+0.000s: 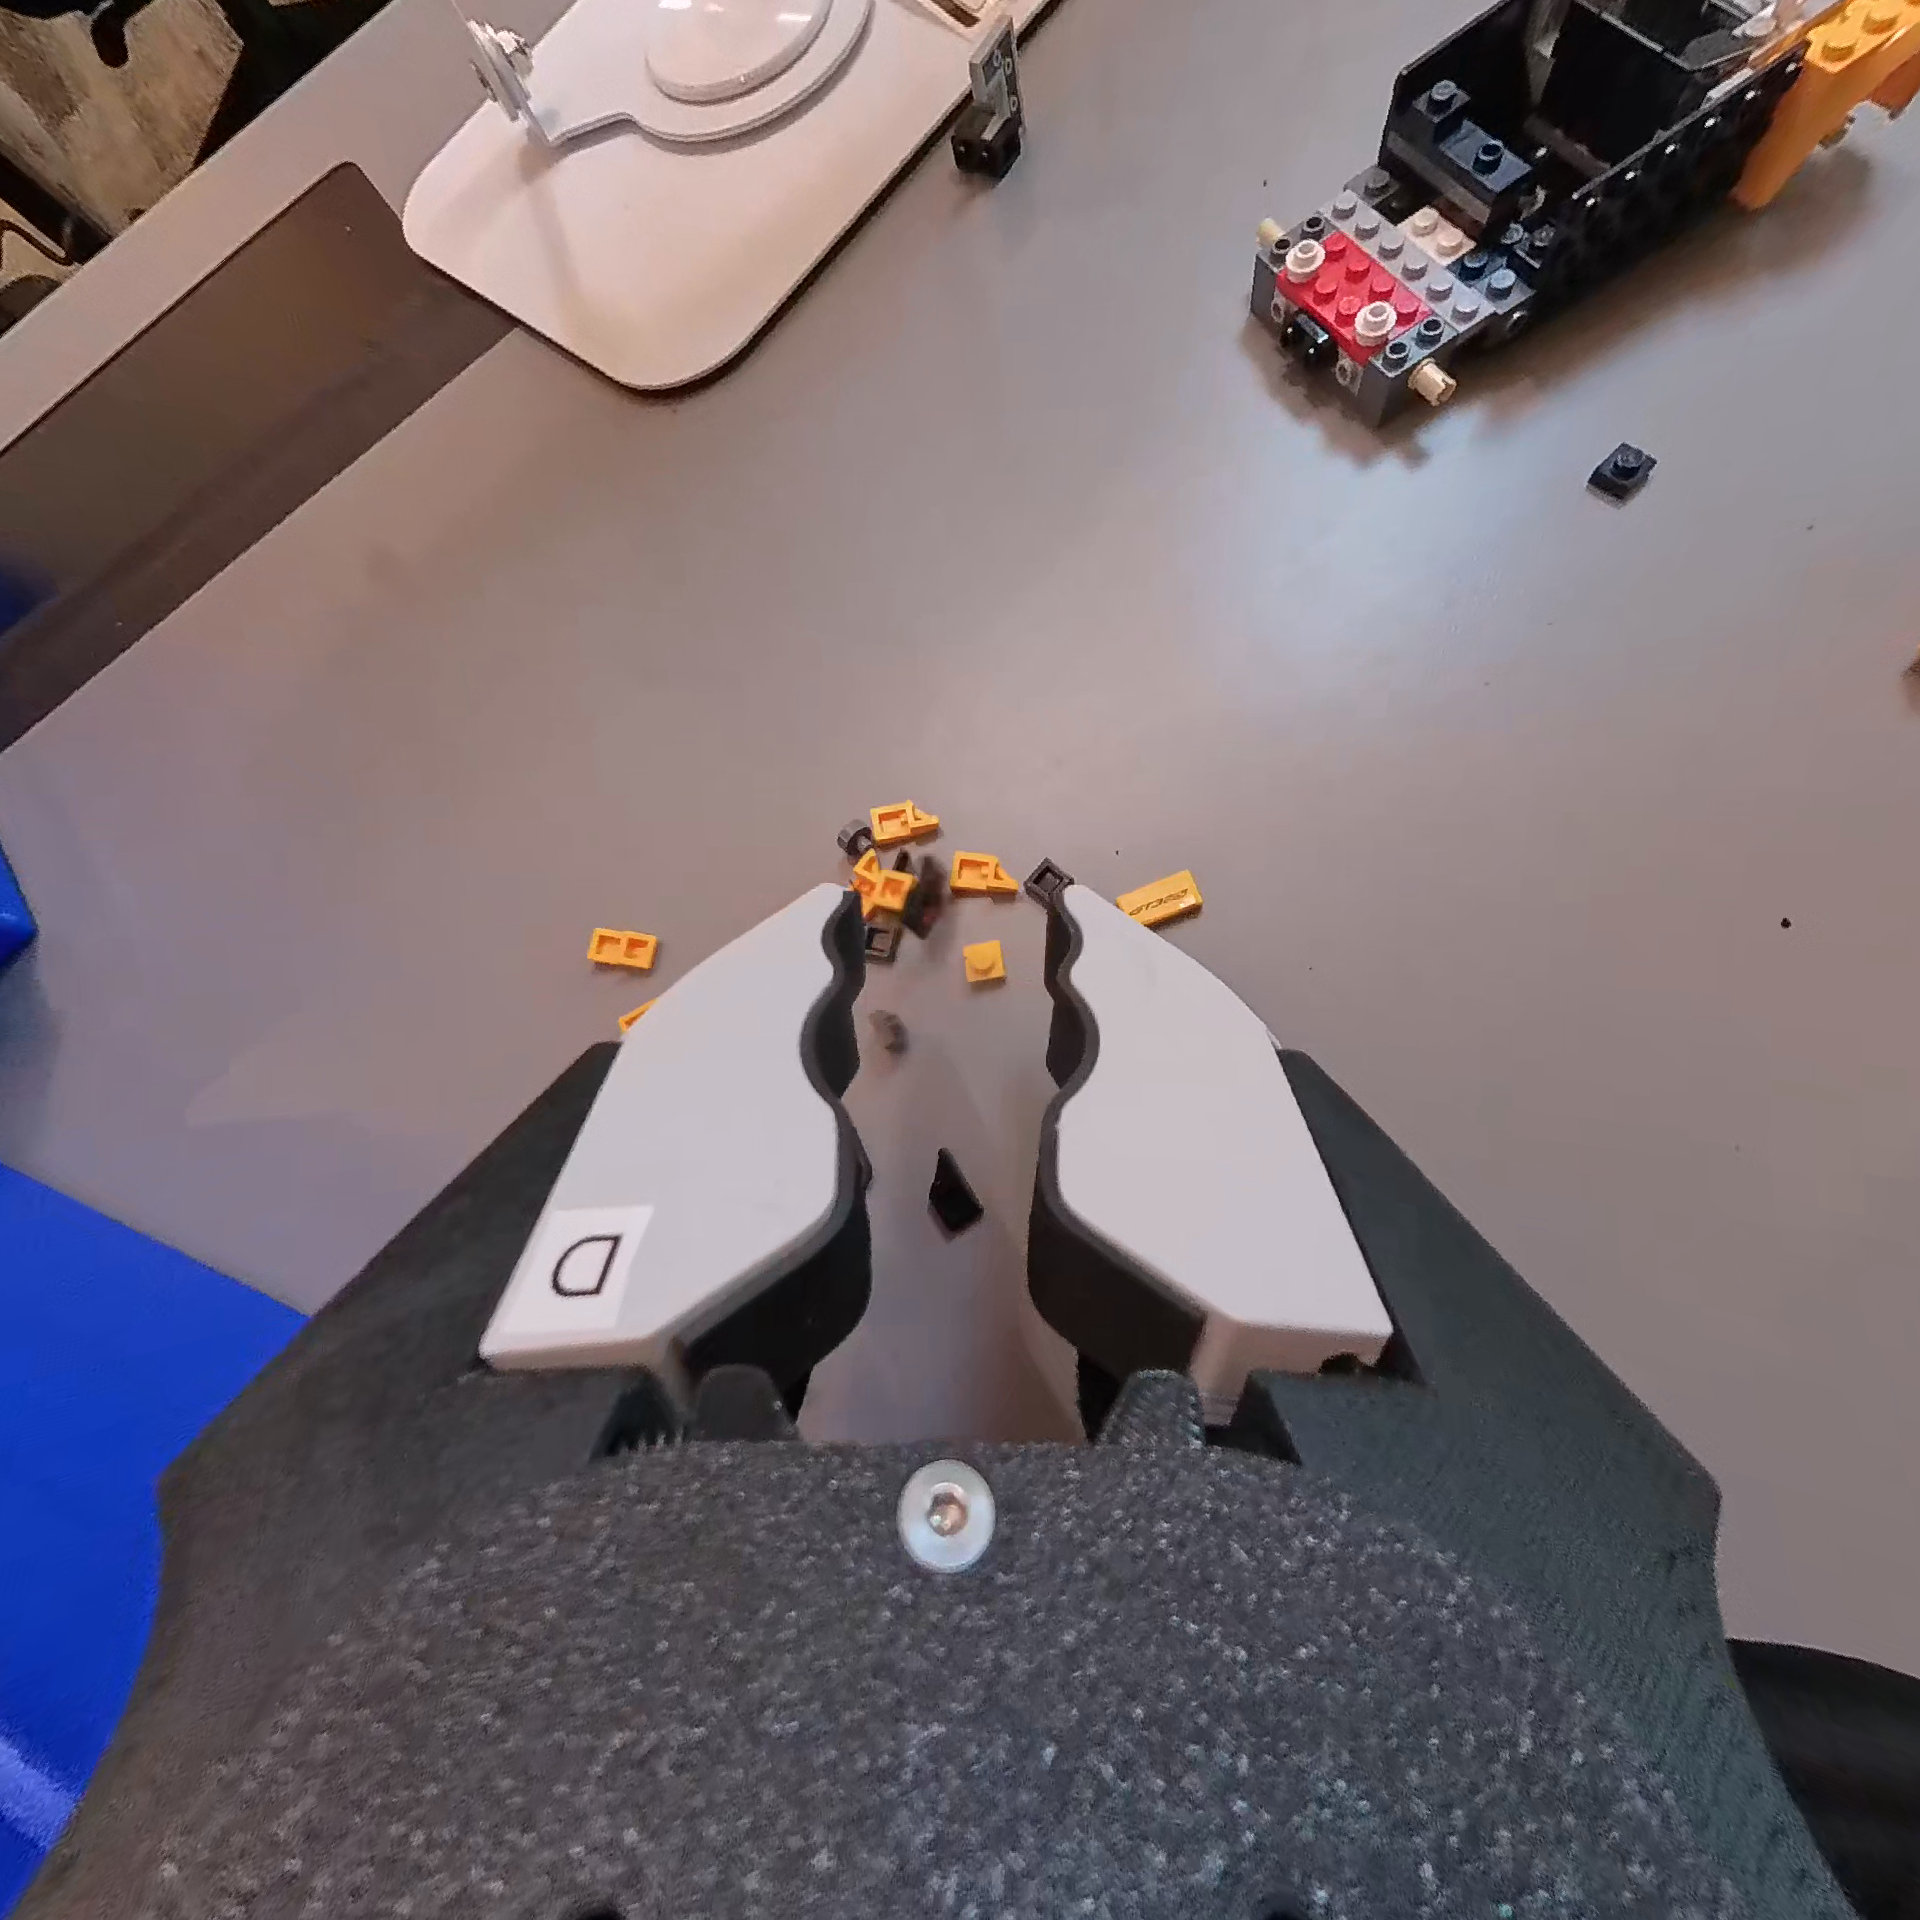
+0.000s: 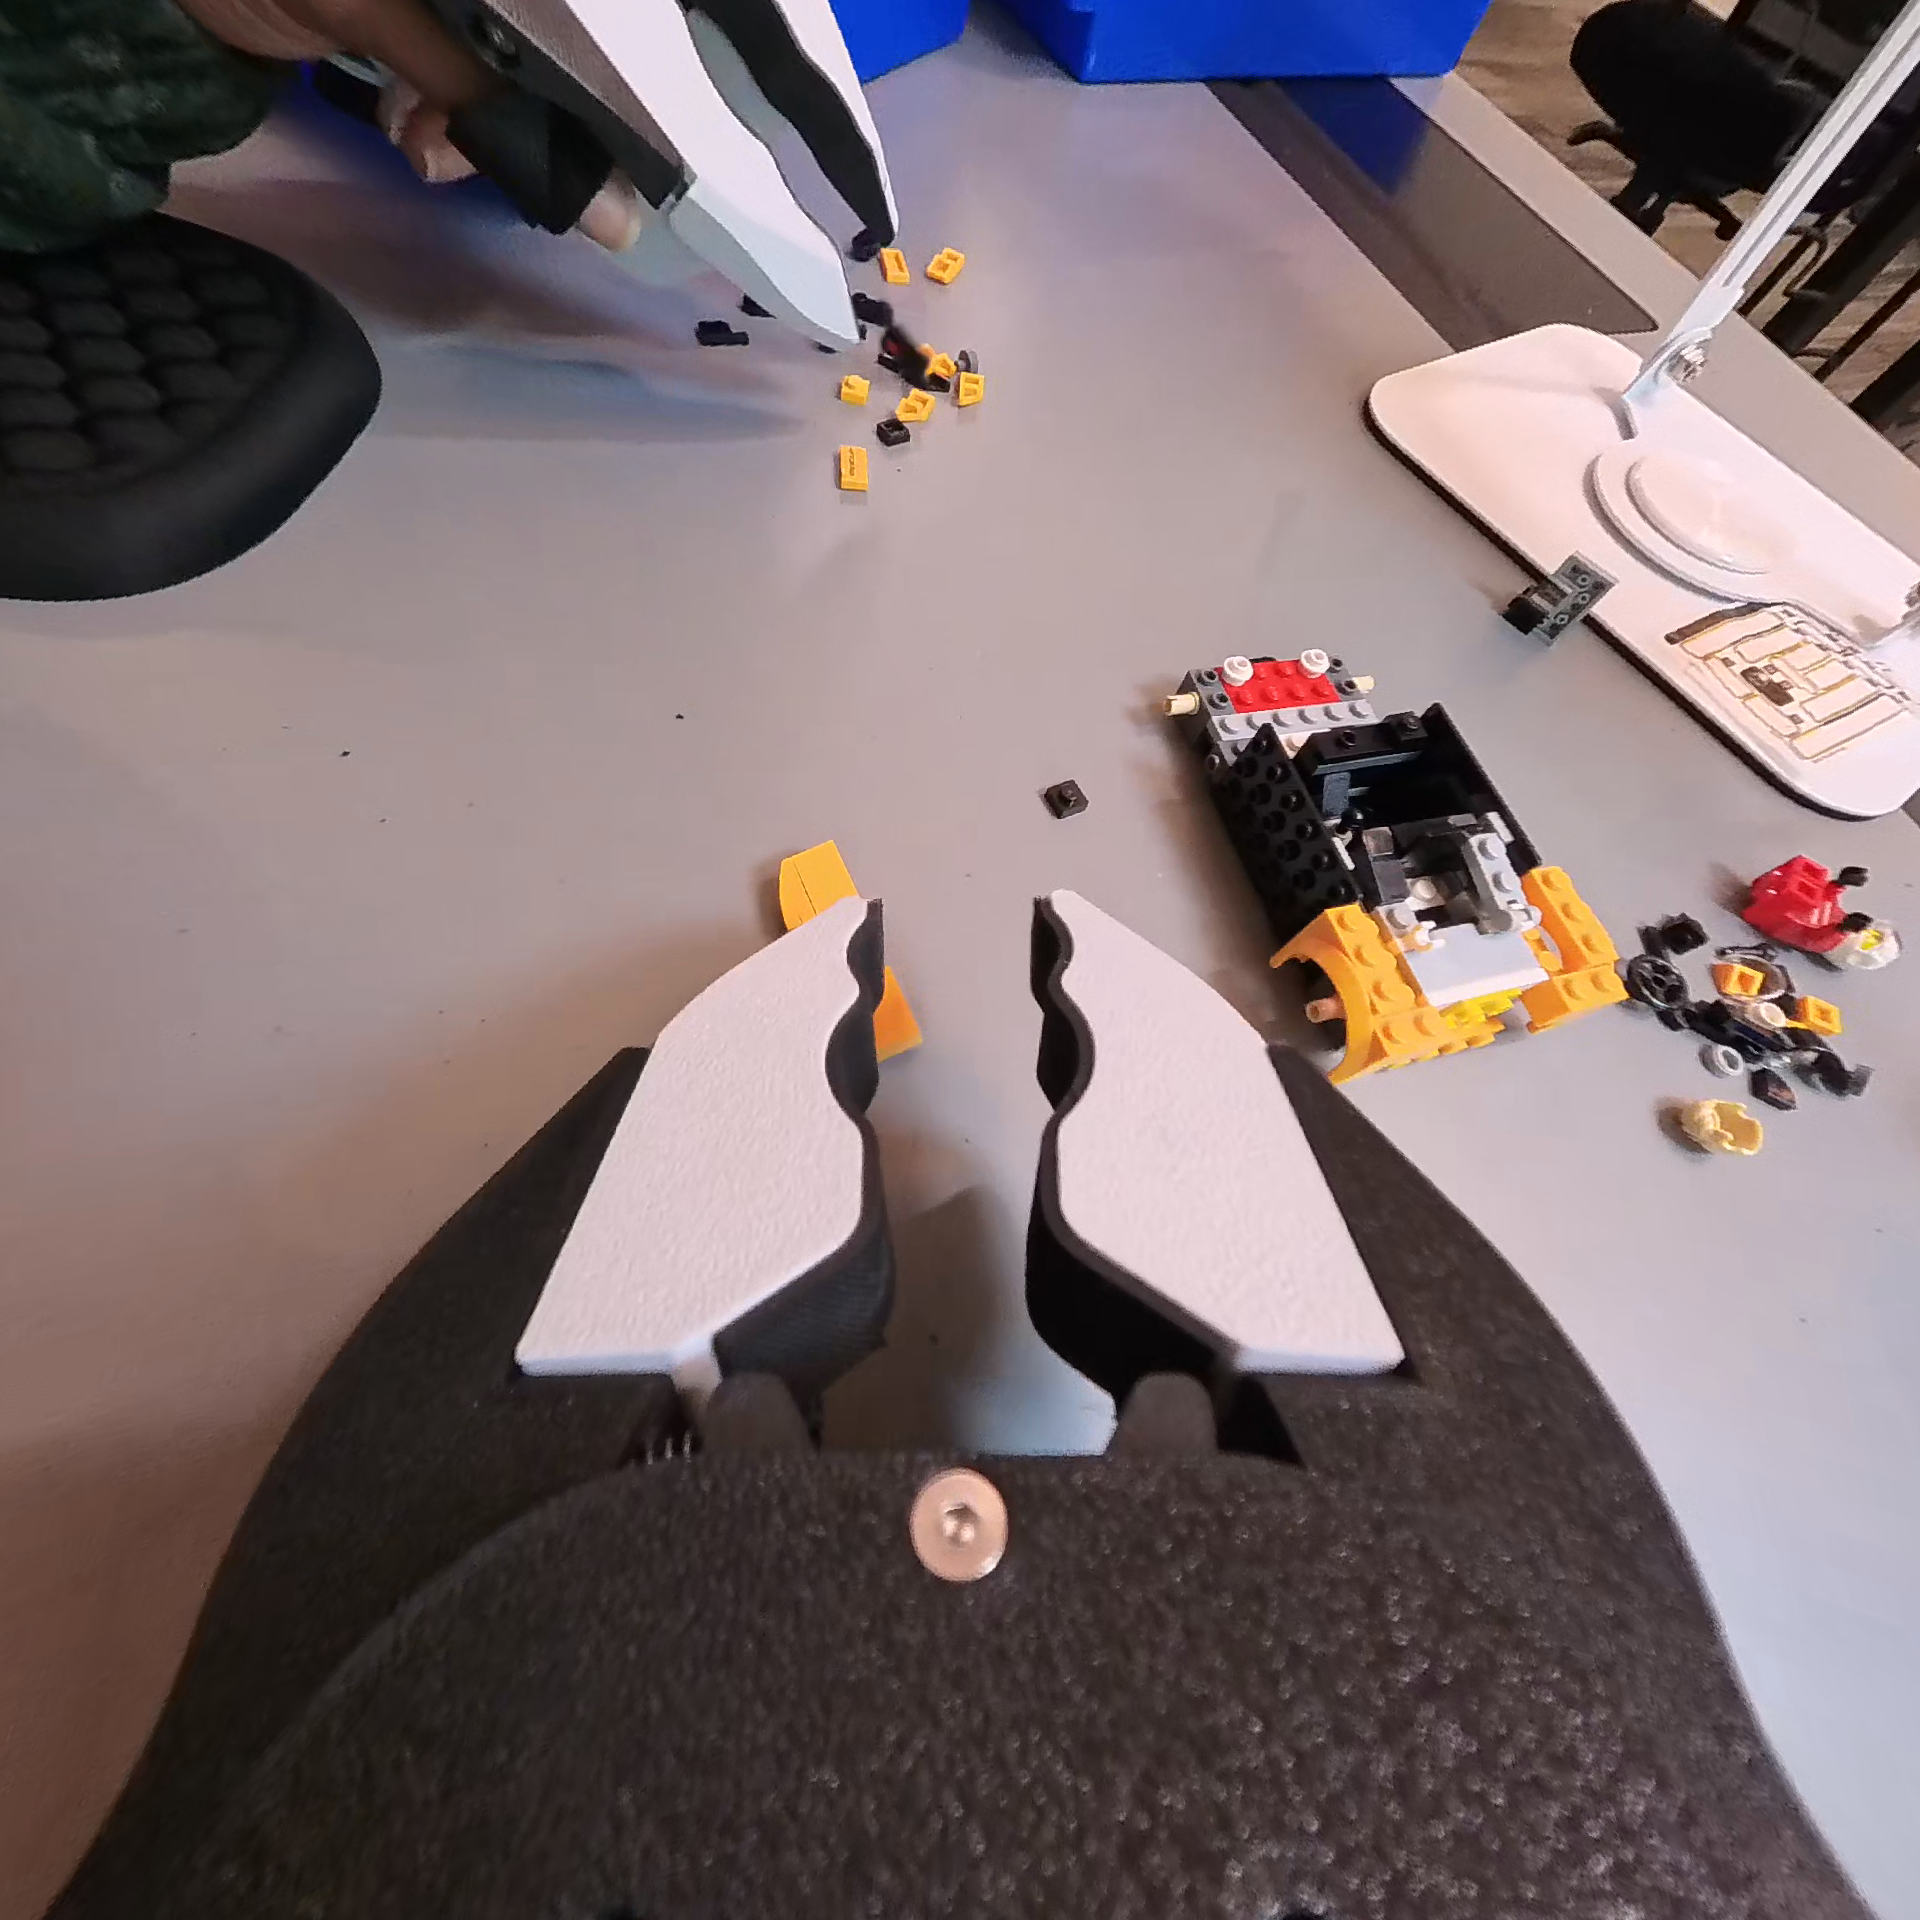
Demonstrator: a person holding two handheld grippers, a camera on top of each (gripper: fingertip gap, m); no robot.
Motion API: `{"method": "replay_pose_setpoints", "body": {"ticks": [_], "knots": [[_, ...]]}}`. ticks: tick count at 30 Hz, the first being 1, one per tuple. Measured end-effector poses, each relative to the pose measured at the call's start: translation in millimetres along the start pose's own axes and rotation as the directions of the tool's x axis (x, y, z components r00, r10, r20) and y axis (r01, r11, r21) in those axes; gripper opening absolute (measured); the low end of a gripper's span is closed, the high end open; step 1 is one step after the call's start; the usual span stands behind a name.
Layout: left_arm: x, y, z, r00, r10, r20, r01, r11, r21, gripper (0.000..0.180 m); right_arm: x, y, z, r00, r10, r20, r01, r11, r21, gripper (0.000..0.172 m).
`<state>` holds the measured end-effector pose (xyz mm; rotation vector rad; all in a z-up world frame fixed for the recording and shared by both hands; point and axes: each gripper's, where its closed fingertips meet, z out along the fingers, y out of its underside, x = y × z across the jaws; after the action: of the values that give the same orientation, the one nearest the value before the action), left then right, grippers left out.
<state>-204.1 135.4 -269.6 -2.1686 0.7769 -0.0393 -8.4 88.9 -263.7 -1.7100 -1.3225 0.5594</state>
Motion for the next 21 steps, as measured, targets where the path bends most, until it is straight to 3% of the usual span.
{"method": "replay_pose_setpoints", "body": {"ticks": [10,15,21], "knots": [[6,8,4,1.0,0.01,-0.027,-0.011,0.999,-0.039,0.031,5,4,-2,1.0,0.007,-0.01,-0.007,1.0,-0.014,0.028],[11,13,8,0.999,0.018,-0.048,-0.021,0.998,-0.065,0.028,-1,15,-1,0.998,0.027,0.05,-0.023,0.997,-0.077,0.037],[57,-4,4,0.963,0.112,-0.246,-0.105,0.994,0.042,0.029,-12,18,2,0.993,0.042,0.11,-0.03,0.994,-0.106,0.039]]}}
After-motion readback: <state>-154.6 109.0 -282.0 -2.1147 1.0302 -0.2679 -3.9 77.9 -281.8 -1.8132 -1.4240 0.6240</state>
